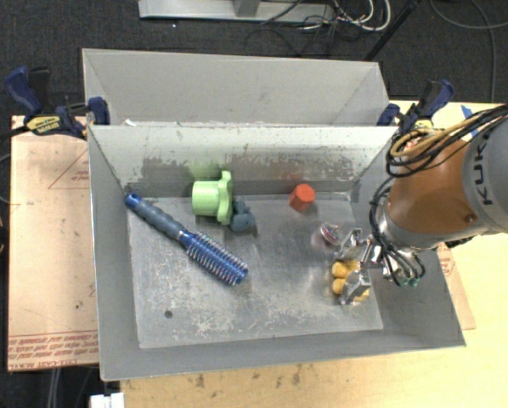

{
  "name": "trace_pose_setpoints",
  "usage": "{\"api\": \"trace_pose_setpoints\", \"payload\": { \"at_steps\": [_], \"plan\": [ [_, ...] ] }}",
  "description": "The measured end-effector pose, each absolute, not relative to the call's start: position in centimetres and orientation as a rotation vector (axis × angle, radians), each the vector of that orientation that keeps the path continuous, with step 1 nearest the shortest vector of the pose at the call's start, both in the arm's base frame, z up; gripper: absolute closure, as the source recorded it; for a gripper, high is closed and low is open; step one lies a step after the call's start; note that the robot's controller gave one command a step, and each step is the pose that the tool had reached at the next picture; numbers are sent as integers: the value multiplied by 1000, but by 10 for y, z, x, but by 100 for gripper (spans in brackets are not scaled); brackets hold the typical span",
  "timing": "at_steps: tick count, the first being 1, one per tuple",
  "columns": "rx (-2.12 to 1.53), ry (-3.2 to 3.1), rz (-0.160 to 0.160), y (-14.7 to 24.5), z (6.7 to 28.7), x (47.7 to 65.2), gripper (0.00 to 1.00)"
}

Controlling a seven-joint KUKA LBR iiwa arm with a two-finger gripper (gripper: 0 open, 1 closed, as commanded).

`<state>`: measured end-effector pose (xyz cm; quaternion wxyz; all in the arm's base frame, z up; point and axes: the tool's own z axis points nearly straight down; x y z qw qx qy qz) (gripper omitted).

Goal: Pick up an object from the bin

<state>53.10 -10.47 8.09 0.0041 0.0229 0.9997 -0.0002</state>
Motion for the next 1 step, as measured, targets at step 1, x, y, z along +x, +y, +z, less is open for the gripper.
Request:
{"api": "trace_pose_setpoints", "payload": {
  "at_steps": [1],
  "plan": [
    [41, 3131, -1, -91, 172, 534, 100]
  ]
}}
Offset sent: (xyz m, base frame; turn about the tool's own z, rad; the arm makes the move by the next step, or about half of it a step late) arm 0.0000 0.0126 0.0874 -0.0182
